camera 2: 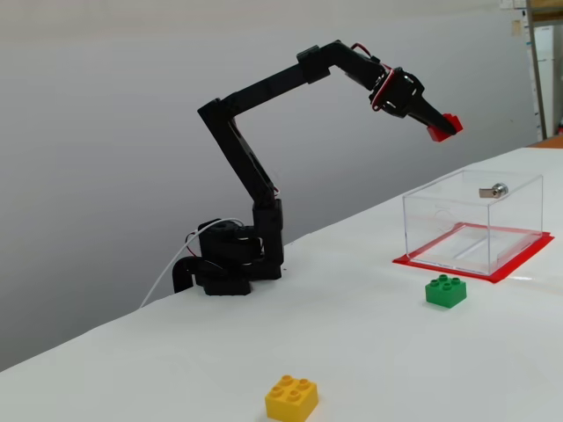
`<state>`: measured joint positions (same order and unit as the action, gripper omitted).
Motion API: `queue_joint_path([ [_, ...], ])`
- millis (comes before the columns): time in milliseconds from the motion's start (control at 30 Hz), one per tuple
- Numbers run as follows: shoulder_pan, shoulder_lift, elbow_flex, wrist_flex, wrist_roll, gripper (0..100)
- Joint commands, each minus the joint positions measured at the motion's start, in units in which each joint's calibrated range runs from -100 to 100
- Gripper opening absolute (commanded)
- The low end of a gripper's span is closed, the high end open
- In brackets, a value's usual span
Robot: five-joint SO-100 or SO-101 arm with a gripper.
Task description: Pick the red lego brick and place it into the transparent box
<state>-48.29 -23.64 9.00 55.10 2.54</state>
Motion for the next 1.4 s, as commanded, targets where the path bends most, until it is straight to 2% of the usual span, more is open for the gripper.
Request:
queue_joint_path([
  [0, -2.3, 0.4, -2.2, -0.7, -0.2, 10],
  [833, -6.3, 18.7, -3.6, -13.3, -0.2, 10],
  [900, -6.6, 19.2, -3.6, -13.8, -0.2, 13],
  [1033, -7.5, 19.4, -4.3, -14.4, -0.2, 29],
  [1100, -7.6, 19.5, -5.2, -14.4, -0.2, 33],
  [1367, -7.5, 19.2, -5.4, -13.9, -0.2, 33],
])
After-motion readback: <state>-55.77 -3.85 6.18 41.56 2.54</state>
